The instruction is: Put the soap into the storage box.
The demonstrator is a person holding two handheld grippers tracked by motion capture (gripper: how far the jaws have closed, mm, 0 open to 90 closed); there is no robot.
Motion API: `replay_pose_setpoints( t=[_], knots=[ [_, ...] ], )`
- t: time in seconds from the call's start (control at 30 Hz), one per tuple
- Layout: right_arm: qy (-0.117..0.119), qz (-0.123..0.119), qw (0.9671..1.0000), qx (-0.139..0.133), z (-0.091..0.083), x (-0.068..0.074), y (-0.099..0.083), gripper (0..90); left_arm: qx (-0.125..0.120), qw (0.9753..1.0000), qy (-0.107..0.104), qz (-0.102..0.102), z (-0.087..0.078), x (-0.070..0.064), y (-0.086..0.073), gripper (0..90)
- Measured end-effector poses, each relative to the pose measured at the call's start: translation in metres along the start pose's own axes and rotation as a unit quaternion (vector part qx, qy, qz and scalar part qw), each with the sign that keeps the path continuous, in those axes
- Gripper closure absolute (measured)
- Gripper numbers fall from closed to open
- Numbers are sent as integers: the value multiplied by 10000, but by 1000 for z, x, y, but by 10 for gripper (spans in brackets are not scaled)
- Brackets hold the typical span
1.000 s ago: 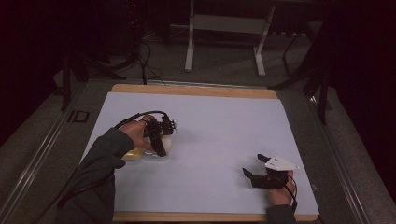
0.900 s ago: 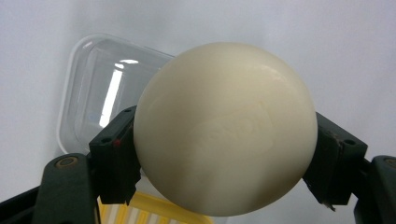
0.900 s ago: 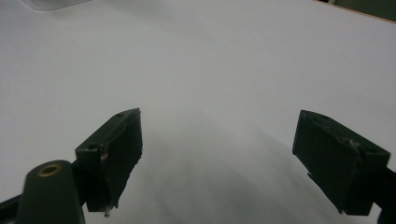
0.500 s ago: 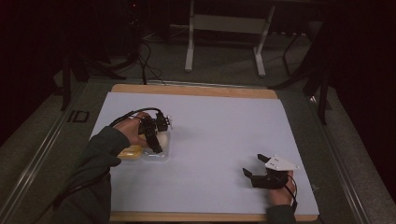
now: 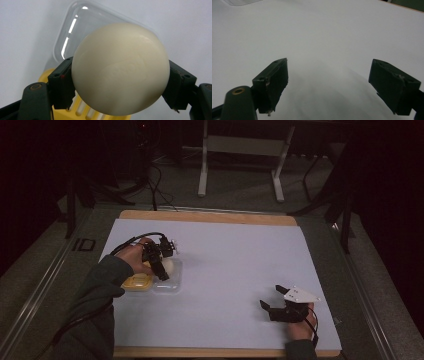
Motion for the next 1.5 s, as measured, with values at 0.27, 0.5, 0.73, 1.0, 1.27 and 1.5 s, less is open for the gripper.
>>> replay_pose_setpoints(
  t=[0.27, 0.5, 0.73, 1.0, 1.27, 1.5],
  knots=[
    [1, 3, 10000, 8, 0, 0, 0, 157, 84, 9997, -30, -232, -1, 5, -9, 242],
    [0, -1, 10000, 12, 0, 0, 0, 157, 92, 9992, 2, -384, -3, 10, -17, 242],
    [6, 0, 10000, 10, 0, 0, 0, 157, 43, 9986, 103, -510, -5, 14, -22, 242],
    [8, -2, 10000, 3, 0, 0, 0, 157, -76, 9977, 219, -638, -6, 19, -29, 242],
    [7, -5, 10000, 11, 0, 0, 0, 157, -56, 9969, 209, -755, -7, 22, -42, 243],
    [7, -3, 10000, 12, 0, 0, 0, 157, -6, 9964, 156, -831, -3, 25, -55, 243]
  ],
)
Point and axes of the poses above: each handheld gripper's, and its own axes: z roughly forward along the jaws, y roughly out of its top, x roughly to its left, the point moved 8 cm from there along z, roughly forward along the jaws, and after that the axes turned 13 degrees about -y, right-handed, at the moved point
